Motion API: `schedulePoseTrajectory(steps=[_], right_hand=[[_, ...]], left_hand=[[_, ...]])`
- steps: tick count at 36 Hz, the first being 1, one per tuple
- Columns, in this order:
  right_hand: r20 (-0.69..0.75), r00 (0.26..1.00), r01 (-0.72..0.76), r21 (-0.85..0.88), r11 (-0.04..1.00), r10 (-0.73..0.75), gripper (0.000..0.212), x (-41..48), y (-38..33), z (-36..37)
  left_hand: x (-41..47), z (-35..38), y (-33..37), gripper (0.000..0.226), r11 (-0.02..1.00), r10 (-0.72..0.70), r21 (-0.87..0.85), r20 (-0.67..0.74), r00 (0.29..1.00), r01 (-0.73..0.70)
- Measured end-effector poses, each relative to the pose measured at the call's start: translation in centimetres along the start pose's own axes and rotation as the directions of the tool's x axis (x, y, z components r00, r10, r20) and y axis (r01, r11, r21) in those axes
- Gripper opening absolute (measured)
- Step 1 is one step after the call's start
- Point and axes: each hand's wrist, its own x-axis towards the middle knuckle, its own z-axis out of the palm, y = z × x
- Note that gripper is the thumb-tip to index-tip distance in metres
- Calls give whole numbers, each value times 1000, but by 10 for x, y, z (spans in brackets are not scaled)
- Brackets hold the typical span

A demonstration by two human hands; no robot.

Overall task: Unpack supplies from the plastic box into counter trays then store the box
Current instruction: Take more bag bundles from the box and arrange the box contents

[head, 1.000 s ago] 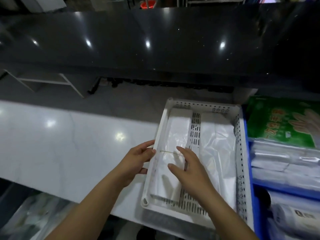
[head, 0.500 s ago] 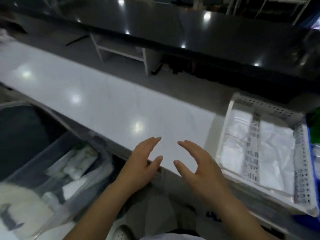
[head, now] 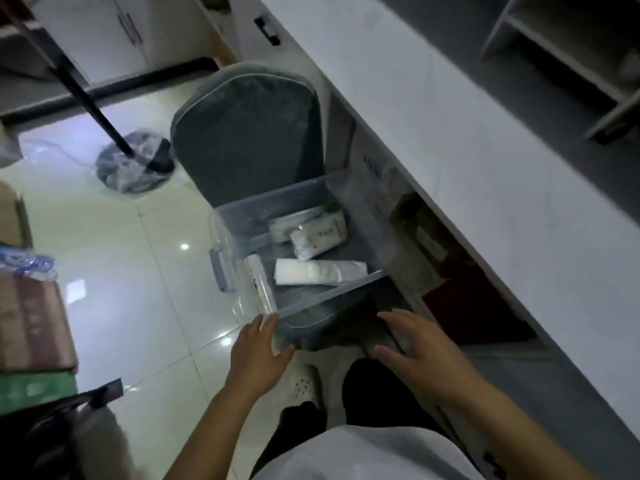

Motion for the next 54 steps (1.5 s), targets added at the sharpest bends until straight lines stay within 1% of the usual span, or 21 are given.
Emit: schedulePoseTrajectory(steps=[4,9,12,15,19,21,22,24,25,26,28,30,32,34,37,40,43,45,47,50,54], right_hand=[[89,996,21,-58,998,-15,62,49,-20,-5],[219,976,19,-44,999,-9,58,147,-33,3],[267,963,-10,-103,995,37,61,223,-32,22],[346,932,-22,-240,971,106,60,293,-29,49],[424,890,-29,-314,949,168,53,367,-19,96],[470,853,-70,-328,942,227,65,398,-8,118],[496,824,-113,-329,938,273,74,412,-2,128],[553,741,-202,-357,912,381,90,436,15,146],[555,721,-243,-359,901,415,95,445,25,153],[537,731,-283,-322,903,421,96,451,34,160],[481,788,-306,-236,922,385,93,458,52,172],[402,843,-257,-281,925,357,87,457,63,182],[287,900,-189,-422,887,329,79,456,66,191],[249,913,-168,-490,855,322,74,459,65,194],[303,904,-115,-505,856,301,67,467,65,191],[391,895,-14,-457,889,215,49,473,63,183],[536,823,56,-406,912,188,35,468,54,172],[577,790,89,-445,891,209,31,460,50,166],[602,763,151,-523,839,238,29,450,44,162],[613,759,203,-542,815,219,27,438,41,153],[570,809,207,-503,839,142,30,428,28,127]], left_hand=[[21,-2,-27,76,987,-152,55,3,988,152],[42,-1,-47,79,965,-262,-23,-32,964,262],[52,-1,-46,81,948,-312,-96,-76,947,305],[65,-1,-38,79,931,-344,-175,-124,931,321],[86,14,-25,80,929,-346,-192,-148,927,316],[96,25,-20,79,928,-353,-186,-153,923,324],[100,31,-18,78,926,-358,-190,-156,921,327],[105,41,-15,78,919,-375,-192,-147,915,345],[107,45,-14,77,915,-387,-185,-150,910,358],[107,48,-14,76,910,-401,-179,-161,902,373],[106,52,-14,71,898,-433,-176,-193,881,403],[105,54,-16,70,888,-454,-181,-213,865,422],[106,56,-18,70,883,-464,-196,-224,857,427],[107,60,-19,69,878,-472,-214,-226,852,429],[109,61,-16,69,862,-493,-248,-203,846,442],[111,58,-12,68,858,-499,-251,-199,844,448],[111,53,-9,68,855,-502,-246,-177,846,456],[111,50,-9,66,857,-502,-224,-160,850,464],[109,48,-10,63,862,-498,-178,-131,857,474],[107,43,-14,70,884,-465,-97,-77,882,458],[102,29,-18,70,900,-434,-50,-31,901,432]])
